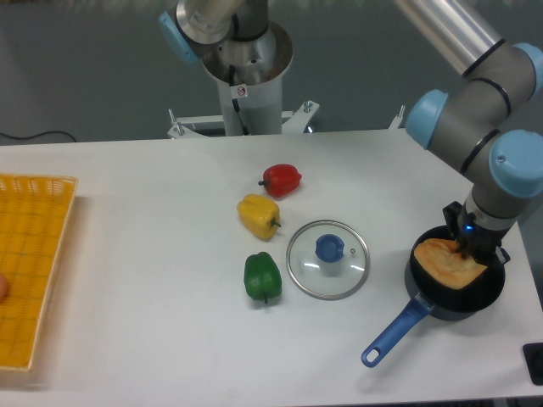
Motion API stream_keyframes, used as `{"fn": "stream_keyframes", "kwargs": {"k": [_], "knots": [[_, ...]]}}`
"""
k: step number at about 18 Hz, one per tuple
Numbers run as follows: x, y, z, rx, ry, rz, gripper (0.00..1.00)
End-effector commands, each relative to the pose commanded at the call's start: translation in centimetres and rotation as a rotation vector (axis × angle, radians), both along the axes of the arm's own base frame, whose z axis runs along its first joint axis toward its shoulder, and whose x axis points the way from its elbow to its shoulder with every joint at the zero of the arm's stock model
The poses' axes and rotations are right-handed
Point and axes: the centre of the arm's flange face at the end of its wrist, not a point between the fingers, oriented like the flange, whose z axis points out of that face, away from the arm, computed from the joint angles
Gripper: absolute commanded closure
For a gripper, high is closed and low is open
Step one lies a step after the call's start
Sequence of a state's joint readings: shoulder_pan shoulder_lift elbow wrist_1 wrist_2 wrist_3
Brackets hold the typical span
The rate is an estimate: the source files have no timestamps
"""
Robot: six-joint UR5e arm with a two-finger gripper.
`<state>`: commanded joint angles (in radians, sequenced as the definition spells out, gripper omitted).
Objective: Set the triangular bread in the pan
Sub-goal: 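Lower the bread slice into the saucepan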
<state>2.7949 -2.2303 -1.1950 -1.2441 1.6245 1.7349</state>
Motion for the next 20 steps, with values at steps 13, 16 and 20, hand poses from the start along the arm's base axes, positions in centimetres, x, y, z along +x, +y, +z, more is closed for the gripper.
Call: {"fn": "stream_keyframes", "kwargs": {"k": [13, 16, 20], "knots": [[-0.2, 0.4, -3.1, -0.008, -0.02, 0.029, 1.0], [0.0, 0.4, -3.3, -0.009, -0.024, 0.029, 0.73], [0.0, 0.4, -3.5, -0.008, -0.02, 0.028, 0.47]]}}
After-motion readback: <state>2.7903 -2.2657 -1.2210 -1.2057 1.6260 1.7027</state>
